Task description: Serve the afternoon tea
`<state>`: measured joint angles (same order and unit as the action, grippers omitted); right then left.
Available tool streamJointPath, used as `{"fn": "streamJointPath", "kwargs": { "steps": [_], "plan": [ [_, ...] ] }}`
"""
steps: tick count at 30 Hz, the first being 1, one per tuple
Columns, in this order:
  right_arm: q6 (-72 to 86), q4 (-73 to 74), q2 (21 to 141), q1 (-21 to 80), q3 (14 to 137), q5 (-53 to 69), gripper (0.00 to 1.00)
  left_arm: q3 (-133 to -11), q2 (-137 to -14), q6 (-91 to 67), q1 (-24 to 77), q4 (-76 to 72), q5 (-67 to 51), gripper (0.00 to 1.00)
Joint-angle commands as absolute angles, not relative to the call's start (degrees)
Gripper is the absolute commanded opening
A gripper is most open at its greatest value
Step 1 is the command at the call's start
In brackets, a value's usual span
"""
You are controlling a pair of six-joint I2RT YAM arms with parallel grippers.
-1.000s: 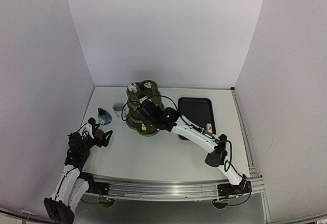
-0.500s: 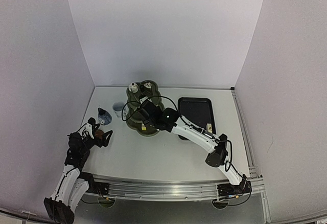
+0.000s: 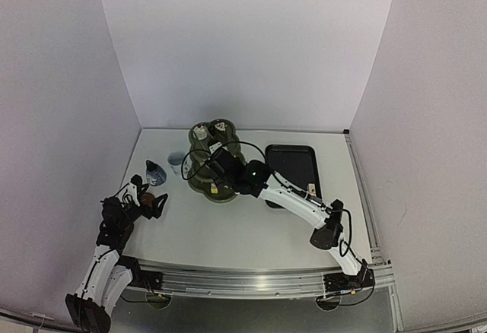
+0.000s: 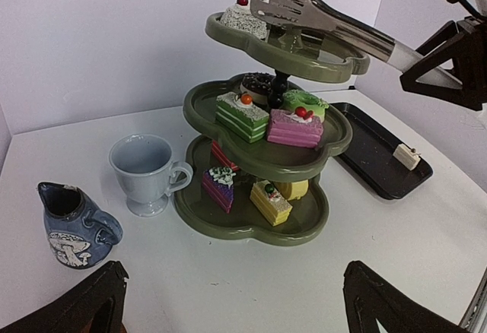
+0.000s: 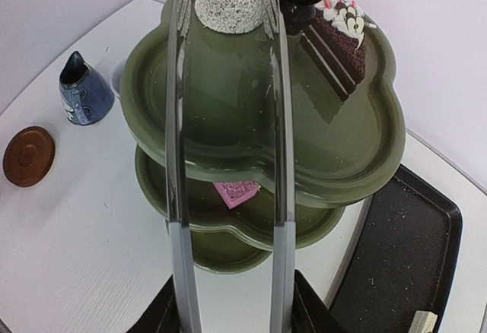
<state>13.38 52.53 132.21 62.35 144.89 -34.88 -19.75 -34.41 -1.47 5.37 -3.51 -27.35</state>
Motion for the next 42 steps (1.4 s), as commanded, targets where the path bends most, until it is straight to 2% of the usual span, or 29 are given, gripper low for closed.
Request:
{"fn": "streamJointPath", "kwargs": {
  "steps": [1,8,12,21,28,36,42],
  "plan": [
    [13.8,50.9,127.0,63.3,144.6,-36.0,0.39,-20.1,-33.9,-0.5,5.6,-4.7,-27.9,1.0],
    [14.9,51.3,122.3,65.1,140.1,-34.9,0.38,-20.1,-33.7,-0.3,5.6,-4.4,-27.7,1.0],
    [14.8,52.1,118.8,65.7,136.9,-29.8,0.37,-20.2,-33.8,-0.3,5.6,-4.4,-27.8,1.0],
    [18.6,53.5,106.8,65.7,122.9,-22.2,0.34,-20.1,-33.7,-0.3,5.6,-4.4,-27.6,1.0],
    [25.0,58.3,98.1,65.4,112.8,-30.5,0.34,-20.9,-33.5,-3.4,5.6,-4.8,-27.7,1.0],
    [40.0,67.1,88.4,56.7,97.8,-33.0,0.34,-21.9,-34.4,-11.4,5.6,-6.3,-26.5,1.0],
    [47.0,69.8,83.3,49.2,85.4,-31.7,0.35,-21.7,-34.9,-10.6,5.6,-4.0,-24.2,1.0]
  ]
}}
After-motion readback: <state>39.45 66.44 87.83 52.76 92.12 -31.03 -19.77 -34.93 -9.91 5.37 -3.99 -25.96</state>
